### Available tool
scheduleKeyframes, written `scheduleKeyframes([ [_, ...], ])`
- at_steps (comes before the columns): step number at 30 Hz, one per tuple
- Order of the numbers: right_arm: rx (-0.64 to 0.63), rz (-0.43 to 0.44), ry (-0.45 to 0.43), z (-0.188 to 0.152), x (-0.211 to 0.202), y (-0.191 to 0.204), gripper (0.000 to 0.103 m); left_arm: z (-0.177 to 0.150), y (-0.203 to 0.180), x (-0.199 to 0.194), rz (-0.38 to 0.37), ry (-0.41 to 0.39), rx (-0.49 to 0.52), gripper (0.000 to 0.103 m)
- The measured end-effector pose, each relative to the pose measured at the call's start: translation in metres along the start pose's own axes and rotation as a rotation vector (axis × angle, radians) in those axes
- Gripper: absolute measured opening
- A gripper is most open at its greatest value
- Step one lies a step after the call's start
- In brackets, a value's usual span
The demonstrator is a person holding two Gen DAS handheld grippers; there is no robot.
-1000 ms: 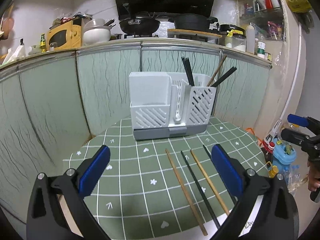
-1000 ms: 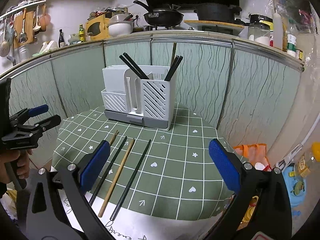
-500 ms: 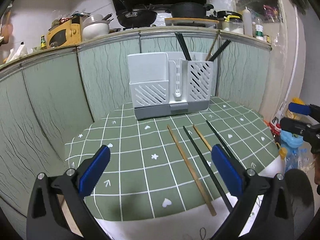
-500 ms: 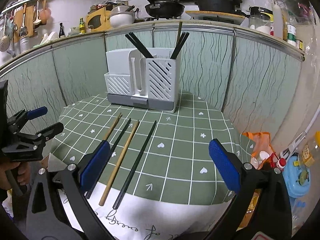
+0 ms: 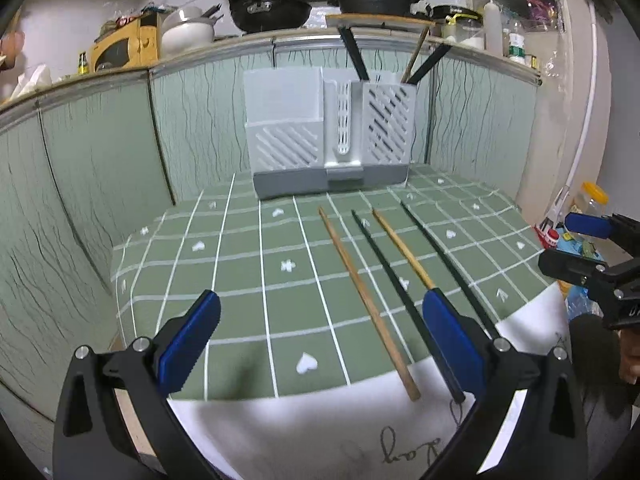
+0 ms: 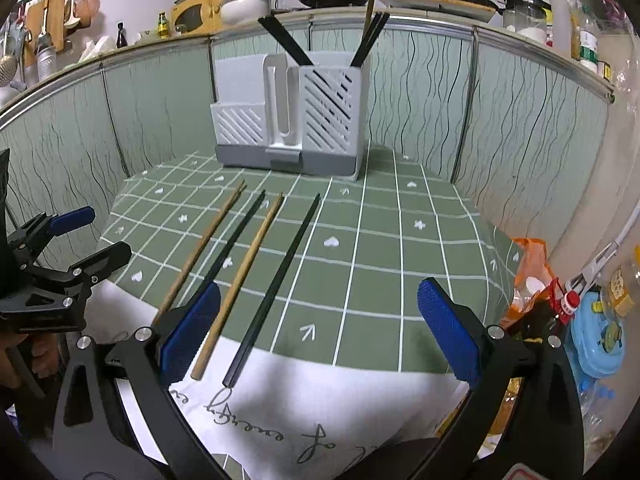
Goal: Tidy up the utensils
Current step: 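Move both open tools back down to the remaining chopsticks, then close the right tool on a black chopstick while the left tool grasps a bamboo chopstick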
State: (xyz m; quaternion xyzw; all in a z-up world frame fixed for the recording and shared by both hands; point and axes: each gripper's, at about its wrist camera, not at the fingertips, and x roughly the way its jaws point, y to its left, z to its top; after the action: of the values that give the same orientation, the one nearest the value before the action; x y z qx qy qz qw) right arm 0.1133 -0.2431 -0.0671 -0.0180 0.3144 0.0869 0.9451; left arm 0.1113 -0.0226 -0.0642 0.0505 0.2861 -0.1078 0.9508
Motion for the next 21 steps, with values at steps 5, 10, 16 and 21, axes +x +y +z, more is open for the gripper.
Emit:
scheduleKeyframes([
  [5, 0.005, 0.002, 0.050, -0.014, 0.014, 0.003, 0.085, -0.015, -0.001, 0.006, -0.007, 0.029, -0.025, 0.099],
  [10, 0.000, 0.019, 0.087, -0.027, 0.025, 0.014, 0.072, -0.023, -0.001, 0.009, 0.031, 0.040, -0.034, 0.099],
  [16, -0.017, 0.030, 0.108, -0.036, 0.037, 0.032, 0.054, -0.027, 0.005, 0.010, 0.054, 0.054, -0.058, 0.099],
  [21, -0.017, -0.008, 0.096, -0.039, 0.045, 0.040, 0.029, -0.029, 0.008, 0.009, 0.049, 0.058, -0.069, 0.099],
])
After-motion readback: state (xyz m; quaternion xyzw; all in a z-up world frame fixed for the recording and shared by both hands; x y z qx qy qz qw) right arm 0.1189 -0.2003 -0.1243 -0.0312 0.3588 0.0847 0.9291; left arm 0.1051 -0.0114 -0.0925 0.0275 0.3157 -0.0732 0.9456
